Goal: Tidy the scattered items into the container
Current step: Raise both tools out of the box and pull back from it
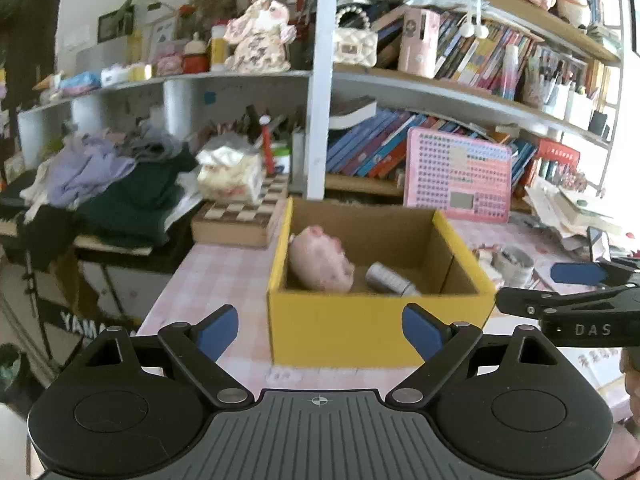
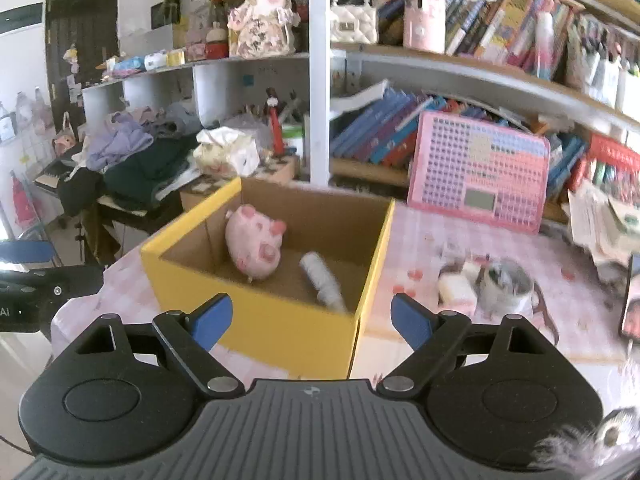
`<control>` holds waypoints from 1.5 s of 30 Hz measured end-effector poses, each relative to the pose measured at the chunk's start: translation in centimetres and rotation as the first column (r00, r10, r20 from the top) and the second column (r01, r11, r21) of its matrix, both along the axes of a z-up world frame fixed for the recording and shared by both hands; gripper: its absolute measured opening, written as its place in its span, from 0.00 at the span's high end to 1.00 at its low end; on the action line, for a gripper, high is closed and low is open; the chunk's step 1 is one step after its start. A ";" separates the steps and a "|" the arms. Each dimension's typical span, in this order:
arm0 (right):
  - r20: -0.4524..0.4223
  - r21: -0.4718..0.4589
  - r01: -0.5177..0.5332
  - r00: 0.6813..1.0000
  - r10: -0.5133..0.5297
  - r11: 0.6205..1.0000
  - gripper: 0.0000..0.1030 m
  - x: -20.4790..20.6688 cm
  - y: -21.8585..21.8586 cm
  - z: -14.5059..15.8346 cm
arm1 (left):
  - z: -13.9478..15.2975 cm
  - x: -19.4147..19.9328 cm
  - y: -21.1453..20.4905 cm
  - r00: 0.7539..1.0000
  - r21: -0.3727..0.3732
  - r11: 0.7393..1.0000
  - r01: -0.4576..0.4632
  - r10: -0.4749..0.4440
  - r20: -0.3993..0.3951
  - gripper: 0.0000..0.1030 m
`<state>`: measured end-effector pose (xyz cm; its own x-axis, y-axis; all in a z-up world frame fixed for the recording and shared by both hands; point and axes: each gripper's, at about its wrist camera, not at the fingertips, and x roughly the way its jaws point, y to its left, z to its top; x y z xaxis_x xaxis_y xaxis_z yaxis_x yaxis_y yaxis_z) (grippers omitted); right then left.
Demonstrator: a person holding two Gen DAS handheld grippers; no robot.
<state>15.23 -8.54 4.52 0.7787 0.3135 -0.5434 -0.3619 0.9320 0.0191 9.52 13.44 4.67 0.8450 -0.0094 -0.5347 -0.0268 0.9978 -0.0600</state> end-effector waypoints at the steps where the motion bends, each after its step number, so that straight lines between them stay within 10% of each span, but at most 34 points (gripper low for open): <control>1: -0.007 0.001 0.004 1.000 -0.004 1.000 0.16 -0.5 0.0 -0.3 | -0.2 -0.4 0.1 1.000 -0.003 1.000 -0.006 0.006 -0.007 0.11; 14: -0.034 -0.105 0.045 0.998 -0.048 0.993 0.12 -5.8 0.6 -4.0 | -4.2 -4.0 0.7 0.991 -0.033 0.998 -0.054 0.050 -0.126 0.11; 45: -0.188 -0.173 0.145 0.966 -0.177 0.974 0.04 -7.8 -1.9 -6.8 | -7.4 -3.4 -4.7 0.932 -0.035 0.974 0.222 -0.223 -0.285 0.11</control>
